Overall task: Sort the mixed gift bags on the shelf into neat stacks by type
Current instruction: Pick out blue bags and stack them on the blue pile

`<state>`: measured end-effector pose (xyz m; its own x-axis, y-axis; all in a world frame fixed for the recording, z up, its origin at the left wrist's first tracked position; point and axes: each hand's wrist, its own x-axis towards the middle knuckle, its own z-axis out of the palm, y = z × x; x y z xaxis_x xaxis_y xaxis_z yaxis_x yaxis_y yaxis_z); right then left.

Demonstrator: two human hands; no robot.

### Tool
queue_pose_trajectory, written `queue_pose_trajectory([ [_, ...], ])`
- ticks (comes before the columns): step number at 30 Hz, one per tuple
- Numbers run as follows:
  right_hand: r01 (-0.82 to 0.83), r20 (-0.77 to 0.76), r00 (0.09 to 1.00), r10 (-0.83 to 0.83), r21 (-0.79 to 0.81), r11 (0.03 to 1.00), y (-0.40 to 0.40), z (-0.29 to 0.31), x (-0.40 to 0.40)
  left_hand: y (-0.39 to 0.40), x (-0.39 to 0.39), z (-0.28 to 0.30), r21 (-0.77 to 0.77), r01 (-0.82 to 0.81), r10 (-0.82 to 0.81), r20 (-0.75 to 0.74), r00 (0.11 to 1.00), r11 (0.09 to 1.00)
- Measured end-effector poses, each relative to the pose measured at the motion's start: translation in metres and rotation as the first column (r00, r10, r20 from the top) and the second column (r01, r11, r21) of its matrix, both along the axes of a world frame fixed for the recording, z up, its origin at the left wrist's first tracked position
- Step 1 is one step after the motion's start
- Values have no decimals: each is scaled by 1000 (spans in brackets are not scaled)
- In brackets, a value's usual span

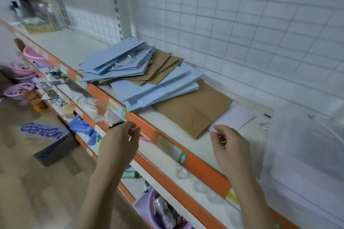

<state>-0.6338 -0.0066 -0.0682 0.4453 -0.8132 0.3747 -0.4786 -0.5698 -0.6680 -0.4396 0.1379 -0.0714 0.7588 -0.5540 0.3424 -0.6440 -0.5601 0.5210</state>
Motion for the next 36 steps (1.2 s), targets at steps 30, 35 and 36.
queue_pose_trajectory([
  [30,208,103,973,-208,12,978,-12,41,370,-65,414,29,-143,159,-163,-15,987,977],
  [35,166,33,986,-166,4,986,5,41,443,-61,477,19,-141,214,-225,-65,972,967],
  [36,167,-5,986,-167,4,986,5,38,454,-60,484,15,-138,235,-246,-70,967,962],
])
